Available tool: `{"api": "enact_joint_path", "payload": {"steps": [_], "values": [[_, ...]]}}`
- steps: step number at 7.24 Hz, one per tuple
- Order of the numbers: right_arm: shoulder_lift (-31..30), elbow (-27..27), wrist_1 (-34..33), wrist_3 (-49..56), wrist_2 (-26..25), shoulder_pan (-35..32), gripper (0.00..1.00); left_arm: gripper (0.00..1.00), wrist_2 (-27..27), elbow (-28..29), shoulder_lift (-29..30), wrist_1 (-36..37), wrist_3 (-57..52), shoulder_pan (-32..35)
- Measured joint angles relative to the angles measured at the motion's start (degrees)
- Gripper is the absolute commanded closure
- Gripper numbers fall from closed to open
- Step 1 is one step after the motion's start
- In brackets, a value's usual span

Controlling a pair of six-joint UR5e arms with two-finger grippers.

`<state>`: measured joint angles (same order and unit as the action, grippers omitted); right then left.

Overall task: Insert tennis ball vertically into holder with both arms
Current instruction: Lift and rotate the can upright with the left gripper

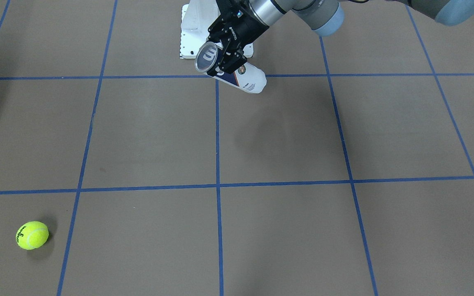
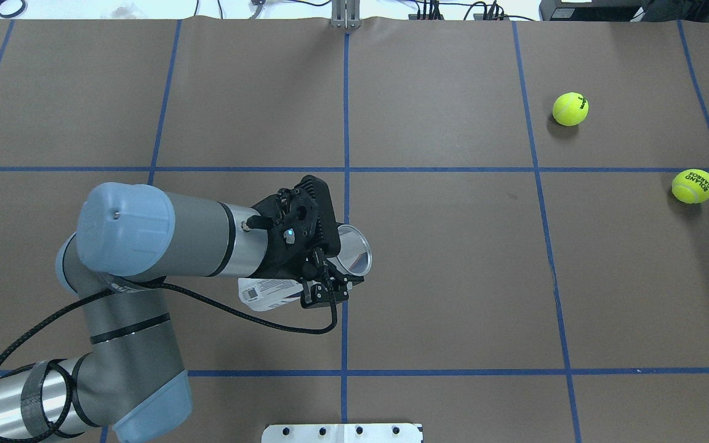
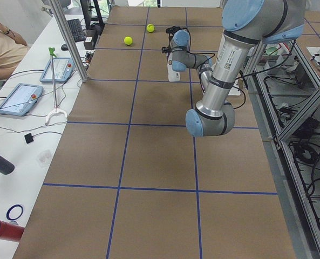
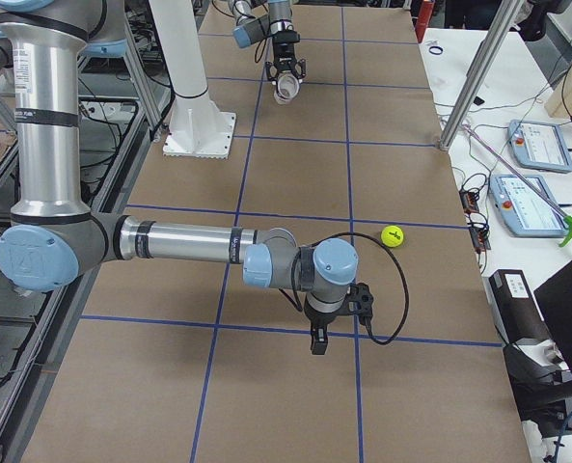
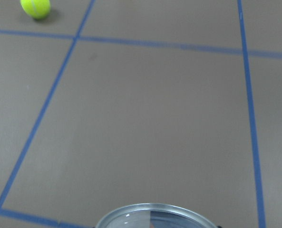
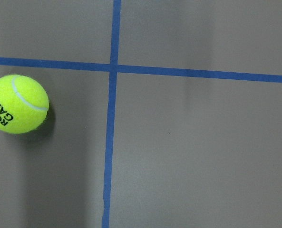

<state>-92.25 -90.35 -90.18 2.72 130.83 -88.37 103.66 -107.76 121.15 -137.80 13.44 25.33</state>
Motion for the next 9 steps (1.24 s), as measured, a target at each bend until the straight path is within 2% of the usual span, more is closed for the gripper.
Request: {"api": "enact_joint_path", "payload": {"steps": [2, 3, 5, 7, 9], "values": [[0.1, -0.4, 0.1, 0.0, 1.4, 0.0, 0.0, 0.31, -7.7, 6.4, 1.6, -21.3, 6.0, -0.2], [0.2, -1.1, 0.1, 0.0, 1.8, 0.0, 0.0, 0.34, -12.1, 9.5, 3.3, -28.0, 7.2, -0.2], [0.4, -2.9, 2.2, 0.2, 1.9, 0.0, 0.0, 0.35, -19.3, 15.6, 5.2, -37.5, 7.5, -0.1], [0.6, -4.6, 5.6, -0.1, 1.8, 0.0, 0.0, 0.34, -21.4, 25.2, 5.4, -47.1, 7.3, 0.7], [0.7, -7.4, 6.5, -0.3, 1.9, 0.0, 0.01, 0.32, -21.6, 31.7, 5.4, -53.1, 7.2, 1.1]]}}
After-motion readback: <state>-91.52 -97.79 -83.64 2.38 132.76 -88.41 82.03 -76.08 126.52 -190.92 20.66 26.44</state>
